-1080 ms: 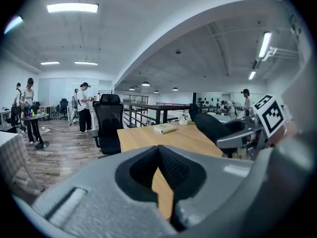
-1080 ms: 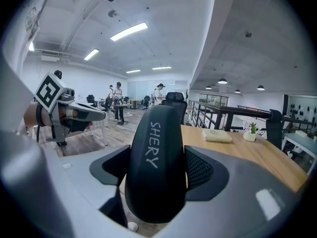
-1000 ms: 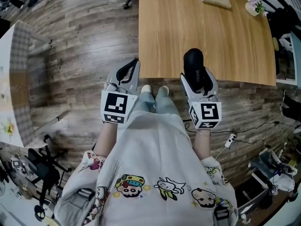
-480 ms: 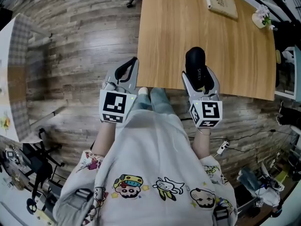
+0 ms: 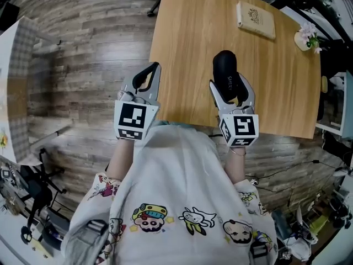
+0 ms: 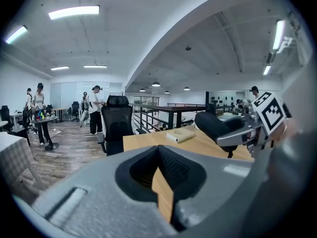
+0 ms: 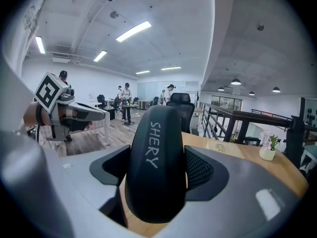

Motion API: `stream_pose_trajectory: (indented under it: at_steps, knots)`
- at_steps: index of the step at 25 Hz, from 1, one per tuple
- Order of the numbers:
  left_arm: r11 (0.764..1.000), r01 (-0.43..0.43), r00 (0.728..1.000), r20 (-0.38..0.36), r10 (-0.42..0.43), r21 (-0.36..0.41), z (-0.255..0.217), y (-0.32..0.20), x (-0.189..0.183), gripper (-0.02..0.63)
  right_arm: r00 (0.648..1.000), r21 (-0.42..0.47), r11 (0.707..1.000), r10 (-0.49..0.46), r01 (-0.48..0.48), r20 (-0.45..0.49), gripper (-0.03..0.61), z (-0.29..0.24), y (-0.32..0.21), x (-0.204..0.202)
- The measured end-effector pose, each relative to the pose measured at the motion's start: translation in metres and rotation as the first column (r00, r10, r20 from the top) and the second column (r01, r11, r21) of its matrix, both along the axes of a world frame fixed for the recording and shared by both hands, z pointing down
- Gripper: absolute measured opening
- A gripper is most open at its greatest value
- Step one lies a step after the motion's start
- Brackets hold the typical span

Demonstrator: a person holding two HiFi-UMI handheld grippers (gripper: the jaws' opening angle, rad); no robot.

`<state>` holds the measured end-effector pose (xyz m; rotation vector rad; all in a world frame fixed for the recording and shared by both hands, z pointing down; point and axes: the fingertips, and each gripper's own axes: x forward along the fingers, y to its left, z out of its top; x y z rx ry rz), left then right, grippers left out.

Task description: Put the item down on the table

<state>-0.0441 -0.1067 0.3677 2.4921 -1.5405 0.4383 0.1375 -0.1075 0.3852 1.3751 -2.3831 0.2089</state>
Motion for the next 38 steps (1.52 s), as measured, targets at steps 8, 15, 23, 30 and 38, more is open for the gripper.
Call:
stream_pose_trajectory:
  at_steps: [8, 15, 23, 30, 38]
  knots:
    - [0.998, 0.066, 0.998, 0.017, -0.066, -0.007, -0.001, -0.018, 0.008, 0.0, 0.997, -0.008, 0.997, -0.07, 0.07, 0.015, 0.348, -0.001, -0.028, 0.008]
    - [0.998, 0.06, 0.998, 0.019, -0.059, -0.015, 0.001, -0.022, 0.002, 0.0, 0.997, -0.009, 0.997, -0.072, 0.072, 0.011, 0.348, 0.0, -0.032, 0.001]
    - [0.999, 0.023, 1.0, 0.02, -0.023, -0.026, 0.002, -0.026, 0.006, 0.0, 0.997, -0.023, 0.997, -0.071, 0.071, 0.002, 0.348, 0.003, -0.03, -0.002]
    - [0.998, 0.024, 1.0, 0.011, -0.023, -0.05, 0.013, -0.023, 0.003, -0.001, 0.993, -0.055, 0.993, -0.109, 0.107, -0.035, 0.348, 0.018, -0.029, -0.01]
    - [0.995, 0.034, 0.999, -0.001, -0.034, -0.09, 0.031, -0.018, -0.001, 0.0, 0.977, -0.103, 0.981, -0.177, 0.166, -0.115, 0.348, 0.045, -0.029, -0.02]
